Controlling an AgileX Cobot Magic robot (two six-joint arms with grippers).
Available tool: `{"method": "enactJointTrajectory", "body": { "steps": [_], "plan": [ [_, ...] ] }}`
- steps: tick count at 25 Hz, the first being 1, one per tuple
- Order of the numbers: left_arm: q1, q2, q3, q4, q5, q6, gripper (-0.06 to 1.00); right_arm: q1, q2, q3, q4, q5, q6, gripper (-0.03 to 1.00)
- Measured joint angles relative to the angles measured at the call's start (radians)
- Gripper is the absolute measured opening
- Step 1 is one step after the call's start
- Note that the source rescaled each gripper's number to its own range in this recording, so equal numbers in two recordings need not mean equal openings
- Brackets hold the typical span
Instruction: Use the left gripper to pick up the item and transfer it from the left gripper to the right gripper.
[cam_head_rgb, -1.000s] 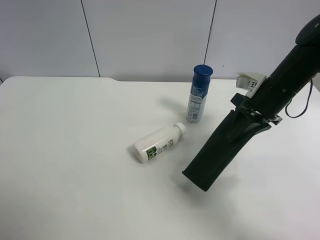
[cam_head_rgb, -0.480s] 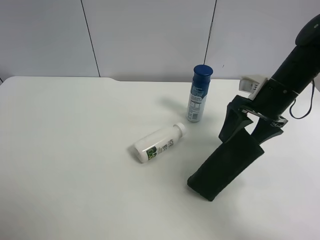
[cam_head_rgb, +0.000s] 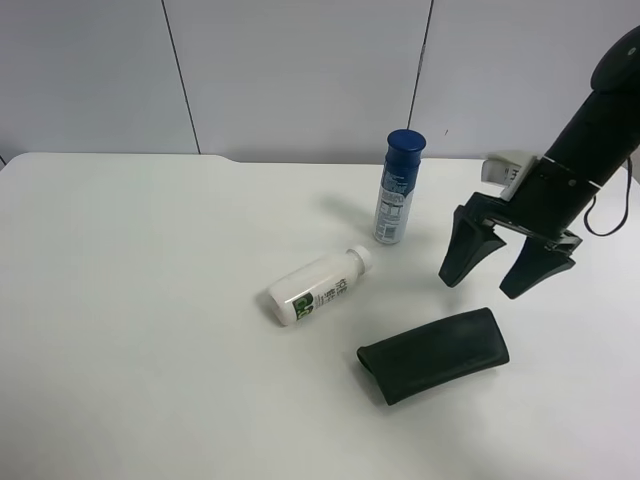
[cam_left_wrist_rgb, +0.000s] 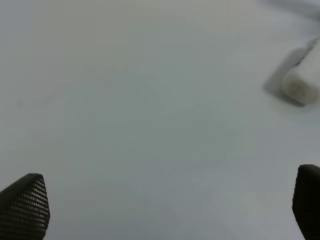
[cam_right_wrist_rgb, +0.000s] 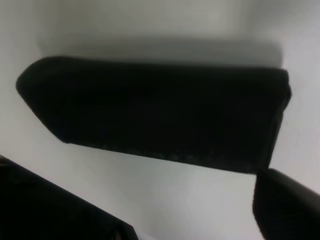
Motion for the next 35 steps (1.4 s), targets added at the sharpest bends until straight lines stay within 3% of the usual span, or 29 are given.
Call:
{"method": "enactJointTrajectory", "body": {
  "steps": [7,20,31,35],
  "plan": [
    [0.0,0.0,0.0,0.0,0.0,0.0,1.0,0.0,-0.139,-0.094,-0.083,0.001,0.087,1.0],
    [0.0,0.0,0.0,0.0,0.0,0.0,1.0,0.0,-0.678,-0.099,-0.283,0.008,0.229,1.0],
    [0.0,0.0,0.0,0.0,0.0,-0.001,1.0,0.0,-1.114,-0.096,-0.294,0.01,0.296,1.0],
    [0.0,0.0,0.0,0.0,0.0,-0.001,1.0,0.0,-1.267,-0.007,-0.294,0.01,0.314,1.0]
  ]
}}
